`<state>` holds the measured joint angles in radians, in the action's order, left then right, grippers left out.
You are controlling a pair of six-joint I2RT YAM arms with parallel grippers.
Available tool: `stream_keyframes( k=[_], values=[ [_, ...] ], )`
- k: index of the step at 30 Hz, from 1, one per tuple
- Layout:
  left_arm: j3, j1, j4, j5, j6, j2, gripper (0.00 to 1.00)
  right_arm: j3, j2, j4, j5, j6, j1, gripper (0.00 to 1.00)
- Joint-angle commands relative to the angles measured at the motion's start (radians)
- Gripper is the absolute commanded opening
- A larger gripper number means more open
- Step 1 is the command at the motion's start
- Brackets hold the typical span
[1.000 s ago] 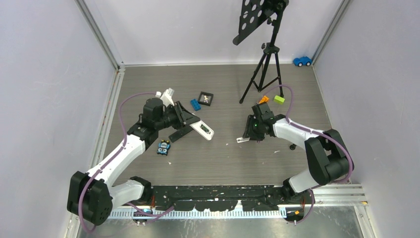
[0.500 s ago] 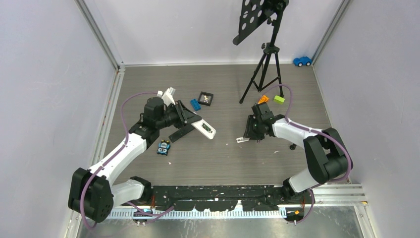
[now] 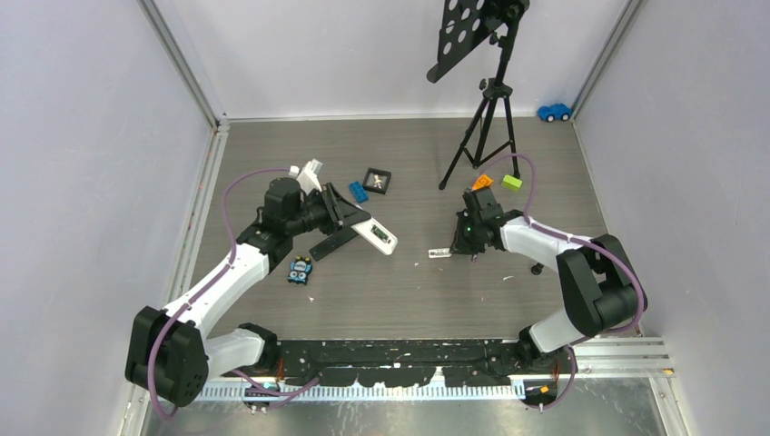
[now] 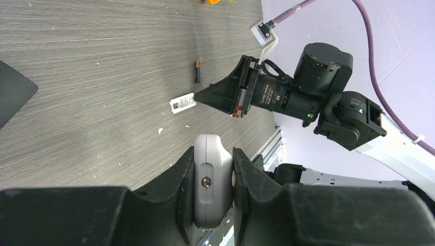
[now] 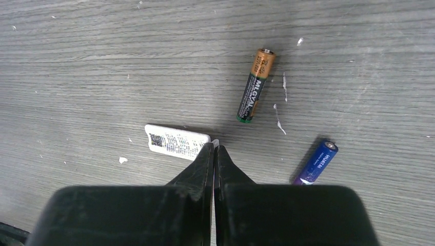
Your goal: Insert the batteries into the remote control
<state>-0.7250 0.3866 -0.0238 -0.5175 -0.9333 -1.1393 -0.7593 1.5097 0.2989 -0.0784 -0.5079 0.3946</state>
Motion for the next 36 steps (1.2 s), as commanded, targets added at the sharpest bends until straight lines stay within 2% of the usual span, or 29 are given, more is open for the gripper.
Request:
stream_keyframes(
  k=[1, 13, 24, 25, 28, 30, 32, 36],
  values=[
    [0.001, 0.000, -0.071, -0.018, -0.002, 0.010, 0.00, 0.002, -0.024, 0.020, -0.001, -0.011, 0.000, 0.01],
    [0.022, 0.000, -0.100, -0.007, -0.014, 0.012, 0.00, 0.037, -0.174, -0.004, -0.064, -0.077, 0.000, 0.01],
    [0.049, 0.000, -0.119, 0.006, -0.020, 0.013, 0.00, 0.091, -0.237, -0.055, -0.079, -0.154, 0.000, 0.00],
    [0.055, 0.000, -0.124, 0.009, -0.023, 0.010, 0.00, 0.091, -0.230, -0.049, -0.058, -0.153, 0.000, 0.02],
    [0.074, 0.002, -0.162, 0.007, -0.049, -0.005, 0.00, 0.069, -0.192, -0.019, -0.016, -0.140, 0.000, 0.27],
    [0.100, 0.014, -0.214, 0.015, -0.075, -0.019, 0.00, 0.055, -0.173, -0.006, 0.003, -0.146, 0.000, 0.37],
    [0.127, 0.052, -0.265, 0.069, -0.093, -0.040, 0.00, 0.049, -0.164, -0.018, 0.005, -0.155, 0.000, 0.41],
    [0.184, 0.163, -0.400, 0.227, -0.124, -0.133, 0.00, 0.038, -0.151, -0.031, 0.007, -0.181, 0.000, 0.42]
  ],
)
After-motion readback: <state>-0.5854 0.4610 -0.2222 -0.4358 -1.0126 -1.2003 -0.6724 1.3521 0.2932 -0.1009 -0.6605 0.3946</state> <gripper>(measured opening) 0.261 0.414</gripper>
